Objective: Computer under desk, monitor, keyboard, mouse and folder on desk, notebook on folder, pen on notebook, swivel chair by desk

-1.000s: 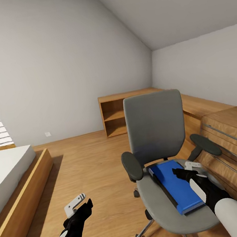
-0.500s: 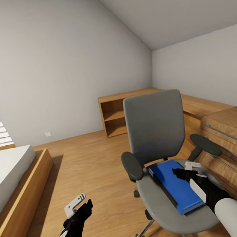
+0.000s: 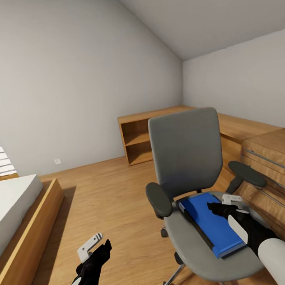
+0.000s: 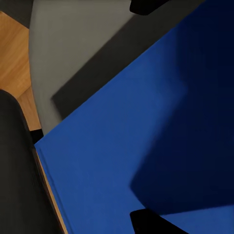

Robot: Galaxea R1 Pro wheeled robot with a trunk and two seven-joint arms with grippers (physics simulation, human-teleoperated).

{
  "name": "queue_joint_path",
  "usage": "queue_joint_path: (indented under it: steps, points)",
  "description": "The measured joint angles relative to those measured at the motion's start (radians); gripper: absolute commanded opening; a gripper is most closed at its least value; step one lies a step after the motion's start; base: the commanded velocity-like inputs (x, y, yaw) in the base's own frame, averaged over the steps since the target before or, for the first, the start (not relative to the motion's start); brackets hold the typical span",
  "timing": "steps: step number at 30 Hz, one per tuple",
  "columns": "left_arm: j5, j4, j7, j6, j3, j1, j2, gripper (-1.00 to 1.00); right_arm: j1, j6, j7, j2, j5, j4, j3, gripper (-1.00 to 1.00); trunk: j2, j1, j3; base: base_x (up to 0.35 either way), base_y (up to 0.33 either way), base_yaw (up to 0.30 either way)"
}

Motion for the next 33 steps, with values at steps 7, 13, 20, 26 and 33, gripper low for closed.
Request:
queue_joint_path:
  steps: [7, 13, 20, 26, 33]
  points:
    - [0.000, 0.000, 0.000, 0.000, 0.000, 0.000, 0.000, 1.00, 0.000, -0.001, 0.000, 0.000, 0.000, 0.000, 0.000, 1.00, 0.000, 0.000, 0.000, 0.000, 0.000, 0.000]
    - [0.000, 0.000, 0.000, 0.000, 0.000, 0.000, 0.000, 1.00, 0.000, 0.000, 0.003, 0.001, -0.005, -0.001, 0.003, 1.00, 0.000, 0.000, 0.000, -0.129, 0.000, 0.000]
    - [0.000, 0.000, 0.000, 0.000, 0.000, 0.000, 0.000, 1.00, 0.000, -0.003, 0.003, 0.001, -0.003, -0.004, 0.002, 1.00, 0.000, 0.000, 0.000, -0.165, 0.000, 0.000]
    - [0.000, 0.000, 0.000, 0.000, 0.000, 0.000, 0.000, 1.00, 0.000, -0.003, 0.004, 0.001, -0.005, -0.004, 0.003, 1.00, 0.000, 0.000, 0.000, -0.025, 0.000, 0.000]
    - [0.000, 0.000, 0.000, 0.000, 0.000, 0.000, 0.000, 1.00, 0.000, -0.003, 0.004, 0.001, -0.005, -0.004, 0.003, 1.00, 0.000, 0.000, 0.000, -0.085, 0.000, 0.000]
